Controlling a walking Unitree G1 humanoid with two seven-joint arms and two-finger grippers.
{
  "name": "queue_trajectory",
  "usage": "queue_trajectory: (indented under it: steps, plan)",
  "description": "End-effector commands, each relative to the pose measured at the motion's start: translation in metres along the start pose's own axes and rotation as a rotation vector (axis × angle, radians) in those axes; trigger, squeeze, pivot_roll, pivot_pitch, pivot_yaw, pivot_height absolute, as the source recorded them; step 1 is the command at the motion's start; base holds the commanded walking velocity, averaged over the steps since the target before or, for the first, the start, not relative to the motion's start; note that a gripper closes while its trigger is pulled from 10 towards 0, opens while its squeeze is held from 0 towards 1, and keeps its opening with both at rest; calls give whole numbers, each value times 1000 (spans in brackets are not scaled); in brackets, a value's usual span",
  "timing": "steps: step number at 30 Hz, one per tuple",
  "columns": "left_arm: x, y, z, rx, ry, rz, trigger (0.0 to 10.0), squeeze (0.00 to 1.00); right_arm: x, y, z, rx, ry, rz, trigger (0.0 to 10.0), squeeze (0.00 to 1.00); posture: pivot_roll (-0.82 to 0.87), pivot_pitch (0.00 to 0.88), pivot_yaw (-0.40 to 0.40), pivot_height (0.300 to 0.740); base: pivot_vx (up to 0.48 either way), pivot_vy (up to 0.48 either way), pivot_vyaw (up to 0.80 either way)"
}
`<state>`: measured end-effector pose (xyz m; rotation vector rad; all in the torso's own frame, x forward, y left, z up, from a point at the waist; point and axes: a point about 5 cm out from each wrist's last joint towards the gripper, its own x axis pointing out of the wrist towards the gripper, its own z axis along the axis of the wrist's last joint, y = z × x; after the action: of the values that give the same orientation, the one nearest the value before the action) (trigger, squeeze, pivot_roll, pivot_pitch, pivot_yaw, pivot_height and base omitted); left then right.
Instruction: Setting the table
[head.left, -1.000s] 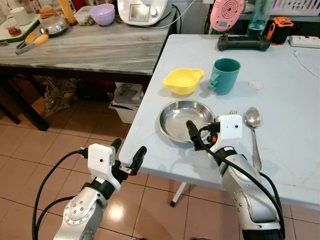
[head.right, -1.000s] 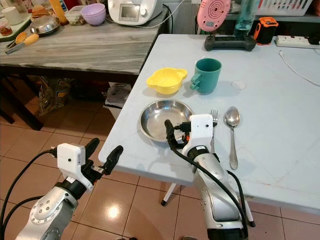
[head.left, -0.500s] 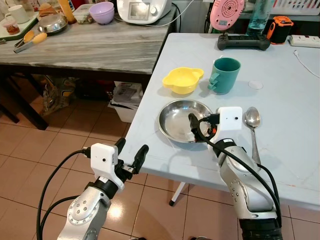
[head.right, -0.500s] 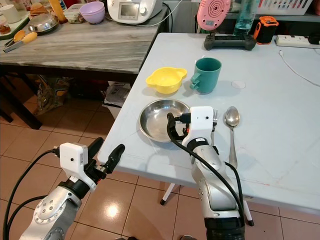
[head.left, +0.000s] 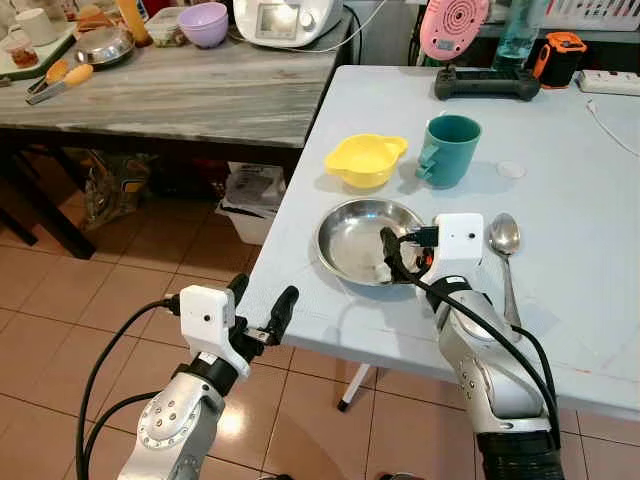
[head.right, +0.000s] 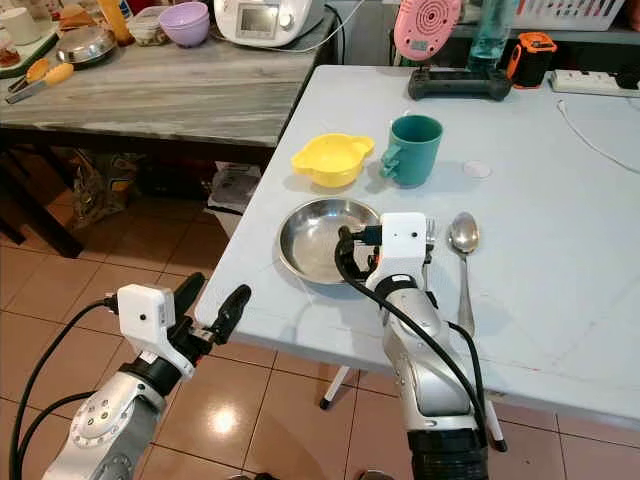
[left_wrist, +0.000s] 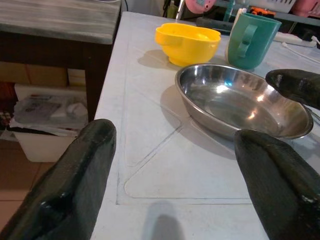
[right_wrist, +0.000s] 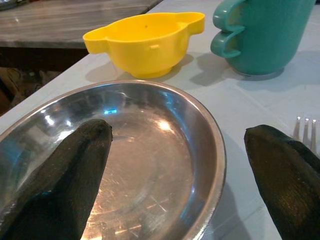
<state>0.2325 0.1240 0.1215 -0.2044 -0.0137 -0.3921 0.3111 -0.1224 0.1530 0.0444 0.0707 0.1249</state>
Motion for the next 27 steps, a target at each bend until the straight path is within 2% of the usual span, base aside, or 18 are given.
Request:
queue_trajectory:
  steps: [1,2,3,4,11,12,13,14,15,16,20,21,24,27]
  plan:
    - [-2,2,0,0,4,12,10000,1000,2,3,-5,15,29,5,10000,1000,-114,152,77,740,0,0,0]
    - [-2,2,0,-1,6,13,10000,1000,3,6,-6,28,43,21,10000,153,-114,153,78,740,0,0,0]
    - [-2,2,0,-2,6,13,10000,1000,4,7,-7,33,46,27,10000,153,-114,153,78,740,0,0,0]
    - [-2,2,0,-2,6,12,10000,1000,4,7,-7,33,49,26,10000,0,-114,153,78,740,0,0,0]
    - [-2,1,0,10,10,11,10000,1000,10,15,-11,49,74,27,10000,0,-106,158,79,740,0,0,0]
    - [-2,1,0,14,12,12,10000,1000,11,16,-11,52,79,25,9373,0,-103,158,78,740,0,0,0]
    - [-3,0,0,19,14,13,10000,1000,13,17,-13,58,90,21,6902,0,-102,158,79,740,0,0,0]
    - [-3,0,0,19,14,13,10000,1000,13,17,-13,58,90,21,6902,0,-102,158,79,740,0,0,0]
    - [-3,1,0,28,20,17,10000,1000,14,18,-14,66,107,21,4275,0,-102,158,79,740,0,0,0]
    - [-3,1,-1,28,21,17,10000,1000,14,18,-16,64,118,16,2627,0,-96,159,78,740,0,0,0]
    - [-4,0,-1,31,22,18,10000,1000,16,17,-21,67,164,-6,2314,0,-93,161,76,740,0,0,0]
    - [-5,0,-1,31,23,19,10000,1000,16,17,-21,70,164,-5,510,0,-91,162,76,740,0,0,0]
    - [-5,0,-1,32,25,20,10000,1000,17,18,-22,85,171,-4,0,0,-90,163,77,740,0,0,0]
    - [-6,0,-1,34,28,18,10000,1000,17,20,-23,91,178,-3,0,0,-90,163,78,740,0,0,0]
